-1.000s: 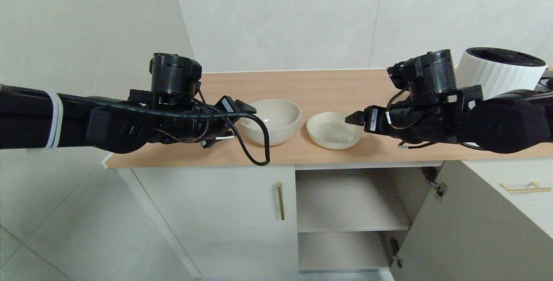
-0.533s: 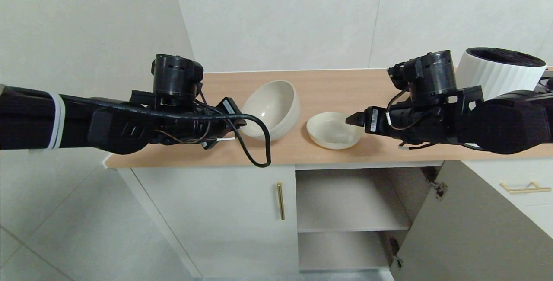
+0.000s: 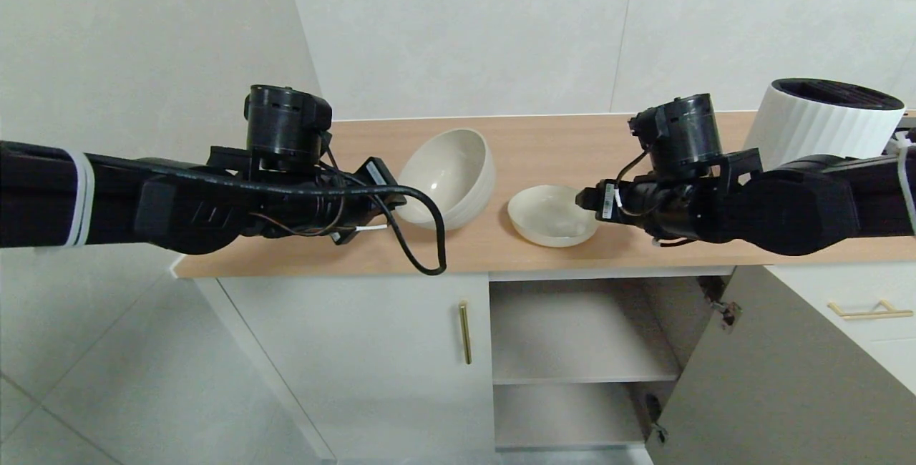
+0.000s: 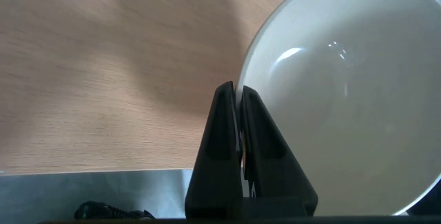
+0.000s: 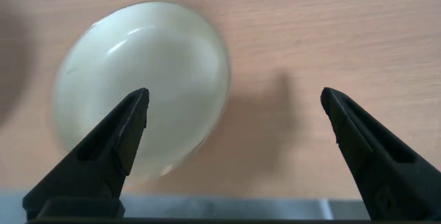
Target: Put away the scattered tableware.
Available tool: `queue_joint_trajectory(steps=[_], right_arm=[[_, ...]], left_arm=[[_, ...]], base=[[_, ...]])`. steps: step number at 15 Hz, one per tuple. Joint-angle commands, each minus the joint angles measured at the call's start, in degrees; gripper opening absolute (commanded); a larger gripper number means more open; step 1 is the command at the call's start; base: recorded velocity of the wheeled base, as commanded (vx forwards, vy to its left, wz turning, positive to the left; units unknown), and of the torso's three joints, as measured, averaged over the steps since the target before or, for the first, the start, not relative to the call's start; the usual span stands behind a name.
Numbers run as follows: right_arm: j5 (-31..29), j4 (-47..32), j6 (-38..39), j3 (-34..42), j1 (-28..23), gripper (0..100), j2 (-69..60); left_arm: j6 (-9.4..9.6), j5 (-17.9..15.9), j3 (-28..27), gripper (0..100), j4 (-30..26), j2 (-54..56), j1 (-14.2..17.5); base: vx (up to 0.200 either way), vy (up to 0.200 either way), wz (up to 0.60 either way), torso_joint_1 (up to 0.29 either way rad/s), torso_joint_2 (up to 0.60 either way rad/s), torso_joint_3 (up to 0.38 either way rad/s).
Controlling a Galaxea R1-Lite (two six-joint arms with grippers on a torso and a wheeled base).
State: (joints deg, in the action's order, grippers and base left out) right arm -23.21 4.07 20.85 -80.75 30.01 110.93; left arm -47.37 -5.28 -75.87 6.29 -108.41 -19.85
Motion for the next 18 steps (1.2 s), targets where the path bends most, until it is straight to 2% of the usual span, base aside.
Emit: queue_joint_trajectory(steps=[1,3,10,11,18], right_arm=[[-1.7,0.0,0.0,-2.0,0.3,100,3.9],[-3.3,0.0,0.1,-3.0,0.3,100,5.3],[-3.4,0.0,0.2,-3.4,0.3,100,5.9],[-3.4,0.0,0.2,-3.4,0.3,0,5.9],[-3.2,-0.1,0.4,-3.2,0.3,0,5.5]], left_arm=[[0.0,0.0,0.0,0,-0.1,0.2,0.0],[0.0,0.0,0.0,0,-0.1,0.2,0.0],[0.0,-0.2,0.1,0,-0.1,0.2,-0.2],[0.0,-0.2,0.3,0,-0.1,0.2,-0.2],[0.0,-0.2,0.5,0,-0.1,0.4,-0.5]], base=[[0.0,0.0,0.0,0.0,0.0,0.0],[0.0,0.0,0.0,0.0,0.0,0.0],[0.0,0.0,0.0,0.0,0.0,0.0],[0.0,0.0,0.0,0.0,0.0,0.0],[0.0,0.0,0.0,0.0,0.0,0.0]])
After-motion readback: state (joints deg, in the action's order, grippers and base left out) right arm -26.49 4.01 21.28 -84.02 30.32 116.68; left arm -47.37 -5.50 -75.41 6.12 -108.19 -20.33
